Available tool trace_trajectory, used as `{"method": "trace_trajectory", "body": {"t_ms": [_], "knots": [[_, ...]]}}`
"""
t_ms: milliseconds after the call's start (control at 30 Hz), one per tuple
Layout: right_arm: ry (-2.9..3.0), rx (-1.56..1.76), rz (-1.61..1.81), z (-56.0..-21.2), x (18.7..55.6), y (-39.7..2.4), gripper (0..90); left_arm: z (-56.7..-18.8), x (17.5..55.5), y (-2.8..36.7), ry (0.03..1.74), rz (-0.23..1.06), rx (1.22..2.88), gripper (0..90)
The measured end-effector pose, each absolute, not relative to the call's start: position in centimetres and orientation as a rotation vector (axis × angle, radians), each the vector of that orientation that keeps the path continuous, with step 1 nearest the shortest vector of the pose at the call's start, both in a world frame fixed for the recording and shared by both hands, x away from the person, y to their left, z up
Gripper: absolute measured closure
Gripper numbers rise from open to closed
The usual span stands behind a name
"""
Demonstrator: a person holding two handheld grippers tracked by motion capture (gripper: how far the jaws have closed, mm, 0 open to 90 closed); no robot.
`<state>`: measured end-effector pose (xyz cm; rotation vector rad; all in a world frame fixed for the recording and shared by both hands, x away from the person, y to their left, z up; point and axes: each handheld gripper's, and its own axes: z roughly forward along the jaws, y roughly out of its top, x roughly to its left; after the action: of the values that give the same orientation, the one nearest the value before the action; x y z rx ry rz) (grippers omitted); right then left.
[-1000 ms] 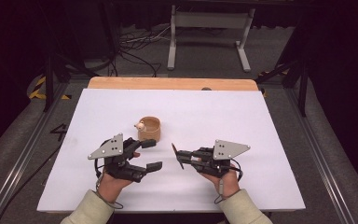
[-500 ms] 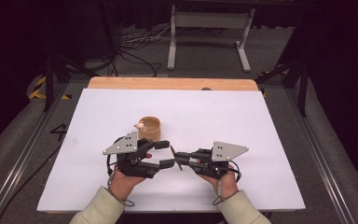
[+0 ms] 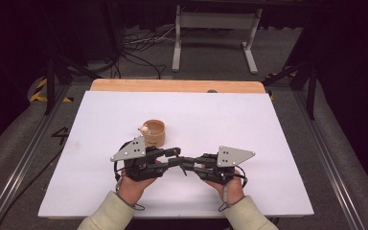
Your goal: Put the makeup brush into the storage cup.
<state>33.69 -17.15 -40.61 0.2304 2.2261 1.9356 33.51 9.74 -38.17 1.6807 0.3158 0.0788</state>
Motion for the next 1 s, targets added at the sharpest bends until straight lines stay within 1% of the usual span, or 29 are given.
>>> {"method": "trace_trajectory", "body": {"t_ms": [233, 433, 567, 600, 633, 700, 800, 900, 1000], "knots": [[2.227, 0.233, 1.929, -40.7, 33.7, -17.1, 82.9, -38.3, 33.4, 9.9, 0.313, 0.100, 1.670, 81.7], [2.225, 0.231, 1.928, -40.6, 33.6, -17.1, 82.7, -38.0, 33.1, 9.7, 0.299, 0.136, 1.678, 83.4], [2.227, 0.246, 1.924, -40.5, 33.6, -17.1, 79.9, -37.8, 33.0, 9.8, 0.295, 0.150, 1.689, 83.8], [2.226, 0.261, 1.914, -40.4, 33.6, -17.2, 76.2, -37.8, 33.1, 9.8, 0.297, 0.153, 1.692, 83.8], [2.226, 0.261, 1.914, -40.4, 33.6, -17.2, 76.2, -37.8, 33.1, 9.8, 0.297, 0.153, 1.692, 83.9], [2.233, 0.300, 1.919, -40.2, 33.6, -17.3, 67.1, -37.6, 33.1, 9.9, 0.305, 0.159, 1.691, 83.9], [2.217, 0.331, 1.918, -39.9, 33.7, -17.7, 56.0, -37.4, 33.3, 10.0, 0.327, 0.167, 1.705, 83.9], [2.224, 0.429, 1.892, -39.6, 33.8, -18.0, 41.8, -37.2, 33.5, 10.2, 0.347, 0.180, 1.712, 83.8], [2.201, 0.472, 1.886, -39.4, 33.9, -18.6, 33.6, -36.9, 33.8, 10.5, 0.362, 0.186, 1.716, 83.8]]}}
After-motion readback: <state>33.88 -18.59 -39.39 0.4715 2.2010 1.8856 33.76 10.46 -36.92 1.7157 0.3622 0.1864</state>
